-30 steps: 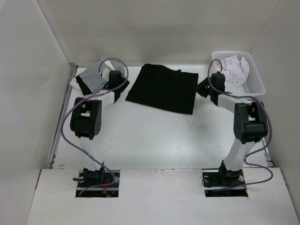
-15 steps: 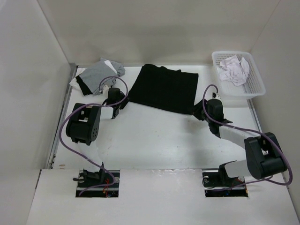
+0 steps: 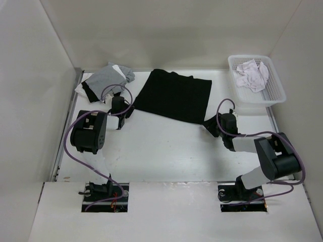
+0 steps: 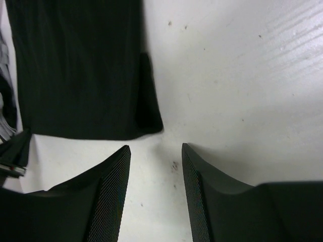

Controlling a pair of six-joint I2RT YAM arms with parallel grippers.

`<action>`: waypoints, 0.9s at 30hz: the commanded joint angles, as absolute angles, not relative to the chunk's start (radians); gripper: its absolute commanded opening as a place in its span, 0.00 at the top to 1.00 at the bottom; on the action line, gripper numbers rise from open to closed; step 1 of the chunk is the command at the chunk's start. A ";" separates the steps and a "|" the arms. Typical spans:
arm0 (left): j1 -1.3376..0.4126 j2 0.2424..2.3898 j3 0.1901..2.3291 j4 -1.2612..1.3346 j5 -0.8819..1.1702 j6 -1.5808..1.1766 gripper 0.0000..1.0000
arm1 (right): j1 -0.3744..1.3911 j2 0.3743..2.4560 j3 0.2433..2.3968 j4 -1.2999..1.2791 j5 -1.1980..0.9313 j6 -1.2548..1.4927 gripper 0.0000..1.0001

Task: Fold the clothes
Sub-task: Fold the tank top

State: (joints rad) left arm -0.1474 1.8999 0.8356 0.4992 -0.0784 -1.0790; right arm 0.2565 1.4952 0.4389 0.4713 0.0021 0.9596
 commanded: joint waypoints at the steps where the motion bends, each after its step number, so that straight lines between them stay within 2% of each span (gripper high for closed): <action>1: -0.140 1.876 0.799 0.548 -0.084 -1.092 0.98 | 0.261 1.545 0.469 0.580 0.049 1.025 0.50; 17: -0.140 1.835 0.739 0.574 -0.077 -1.114 0.98 | 0.263 1.687 0.437 0.725 0.015 1.187 0.72; 21: -0.140 1.841 0.742 0.578 -0.077 -1.114 0.98 | 0.263 1.713 0.451 0.749 0.046 1.198 0.81; 25: -0.143 1.835 0.739 0.584 -0.075 -1.114 0.98 | 0.263 1.726 0.465 0.755 0.063 1.190 0.98; 27: -0.143 1.804 0.726 0.591 -0.060 -1.115 1.00 | 0.263 1.689 0.453 0.759 0.048 1.178 1.00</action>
